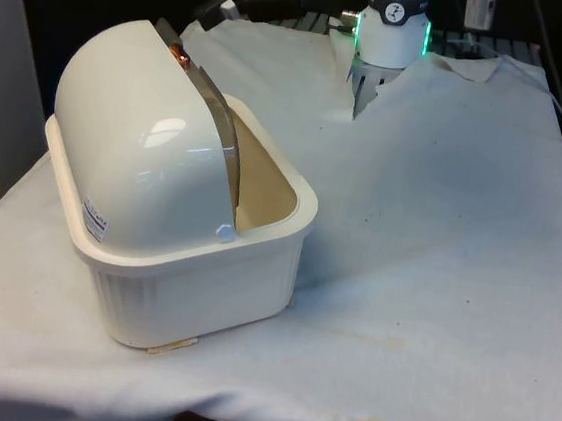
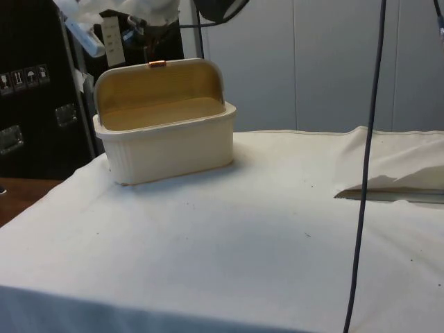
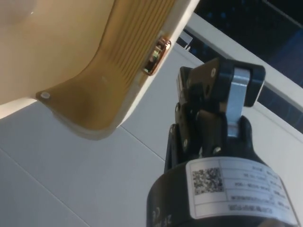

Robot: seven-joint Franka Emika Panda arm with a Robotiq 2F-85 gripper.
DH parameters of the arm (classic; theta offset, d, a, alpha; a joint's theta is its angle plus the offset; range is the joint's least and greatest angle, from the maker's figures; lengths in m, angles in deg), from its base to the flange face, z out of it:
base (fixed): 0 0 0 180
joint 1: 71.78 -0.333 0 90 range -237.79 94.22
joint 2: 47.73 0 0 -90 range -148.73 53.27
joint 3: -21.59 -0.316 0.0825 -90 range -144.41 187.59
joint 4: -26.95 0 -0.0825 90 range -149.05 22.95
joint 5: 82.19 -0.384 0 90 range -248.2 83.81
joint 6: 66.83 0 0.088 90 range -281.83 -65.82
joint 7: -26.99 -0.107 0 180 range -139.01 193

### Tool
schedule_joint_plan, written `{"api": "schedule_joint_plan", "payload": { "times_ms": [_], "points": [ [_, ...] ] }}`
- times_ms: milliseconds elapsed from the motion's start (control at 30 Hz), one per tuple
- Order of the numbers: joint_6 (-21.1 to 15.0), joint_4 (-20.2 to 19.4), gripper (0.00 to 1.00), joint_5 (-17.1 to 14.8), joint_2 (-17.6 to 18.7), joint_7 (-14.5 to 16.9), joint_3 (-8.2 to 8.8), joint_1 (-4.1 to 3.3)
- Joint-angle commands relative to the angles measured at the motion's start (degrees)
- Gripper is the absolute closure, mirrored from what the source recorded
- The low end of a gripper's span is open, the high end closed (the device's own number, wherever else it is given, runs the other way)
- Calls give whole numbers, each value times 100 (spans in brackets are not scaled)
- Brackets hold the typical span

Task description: Open the lid, then close it.

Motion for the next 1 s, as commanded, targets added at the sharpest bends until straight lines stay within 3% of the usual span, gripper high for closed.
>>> {"api": "schedule_joint_plan", "payload": {
  "times_ms": [0, 200, 233, 267, 500, 533, 567, 800, 833, 867, 967],
  "points": [
    [-166, -40, 100, -40, -52, 11, 23, 52],
    [-355, -80, 100, -189, -120, 69, 178, 57],
    [-235, -29, 100, -109, -80, 6, 195, 6],
    [-418, -97, 100, -241, -138, 86, 223, 63],
    [-665, -143, 100, -476, -183, 166, 401, 69],
    [-550, -80, 100, -384, -143, 86, 424, 17],
    [-693, -143, 100, -504, -183, 172, 418, 69],
    [-922, -126, 100, -705, -143, 183, 561, 86],
    [-779, -92, 100, -584, -138, 103, 573, 29],
    [-957, -126, 100, -733, -143, 189, 579, 92],
    [-1043, -126, 100, -814, -138, 195, 630, 103]
  ]
}}
